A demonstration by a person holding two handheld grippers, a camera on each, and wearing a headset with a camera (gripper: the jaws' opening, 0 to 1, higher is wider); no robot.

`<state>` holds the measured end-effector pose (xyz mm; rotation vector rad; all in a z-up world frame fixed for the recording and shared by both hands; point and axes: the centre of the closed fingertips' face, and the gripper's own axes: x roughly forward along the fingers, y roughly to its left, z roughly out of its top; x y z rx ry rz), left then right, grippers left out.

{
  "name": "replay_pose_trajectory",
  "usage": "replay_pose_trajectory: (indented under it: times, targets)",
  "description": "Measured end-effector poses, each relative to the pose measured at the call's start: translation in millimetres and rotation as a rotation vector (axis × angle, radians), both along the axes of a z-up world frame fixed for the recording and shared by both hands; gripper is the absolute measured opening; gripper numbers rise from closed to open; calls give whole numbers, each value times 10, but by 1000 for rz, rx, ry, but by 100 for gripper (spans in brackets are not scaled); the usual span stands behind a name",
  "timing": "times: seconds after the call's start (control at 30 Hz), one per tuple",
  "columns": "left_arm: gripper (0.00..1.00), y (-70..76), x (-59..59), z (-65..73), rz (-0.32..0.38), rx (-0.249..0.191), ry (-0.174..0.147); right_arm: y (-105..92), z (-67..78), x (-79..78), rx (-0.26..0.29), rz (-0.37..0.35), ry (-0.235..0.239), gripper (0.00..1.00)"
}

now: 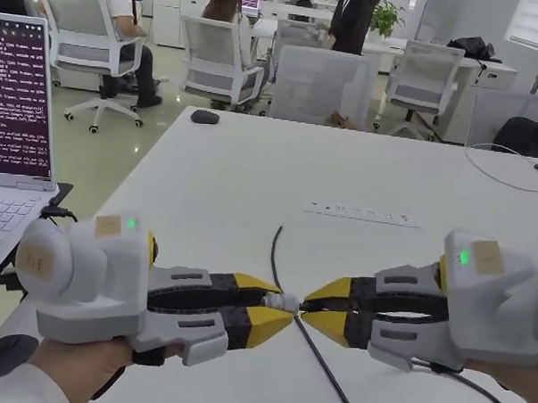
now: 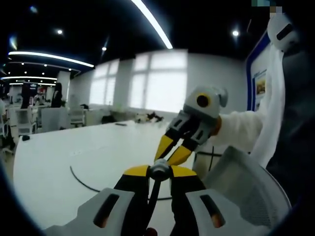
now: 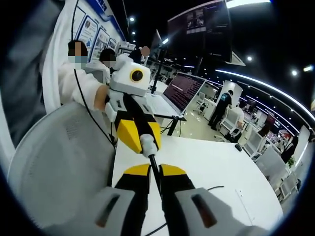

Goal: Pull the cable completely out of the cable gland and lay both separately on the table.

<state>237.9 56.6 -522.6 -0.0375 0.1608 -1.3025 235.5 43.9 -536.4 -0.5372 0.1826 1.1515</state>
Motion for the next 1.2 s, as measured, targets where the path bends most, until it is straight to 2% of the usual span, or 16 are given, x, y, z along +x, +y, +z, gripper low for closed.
replay_pose_trajectory:
  times: [0.17, 0.3, 0.5, 0.6, 0.73, 1.0, 1.2]
  targets:
    - [16, 3, 2, 14, 2, -4, -2, -1, 18, -4, 1, 3, -5, 6]
    - [16, 20, 14, 25, 9, -13, 8, -9, 15, 10, 0, -3, -4, 6]
    - [16, 53, 38, 61, 26, -33, 14, -102, 11, 66, 8, -29, 2, 6]
    - [16, 89, 57, 102, 36, -62, 25, -221, -50, 103, -14, -65, 9, 6]
    - [16, 145, 108, 155, 58, -103, 39, -326, -42, 106, 7, -94, 21, 6]
    - [16, 106, 97, 131, 48, -82, 28, -437, -95, 104, -2, -121, 35, 6]
    - [16, 107, 102, 112, 47, -82, 62, -410, -157, 78, -3, -113, 51, 6]
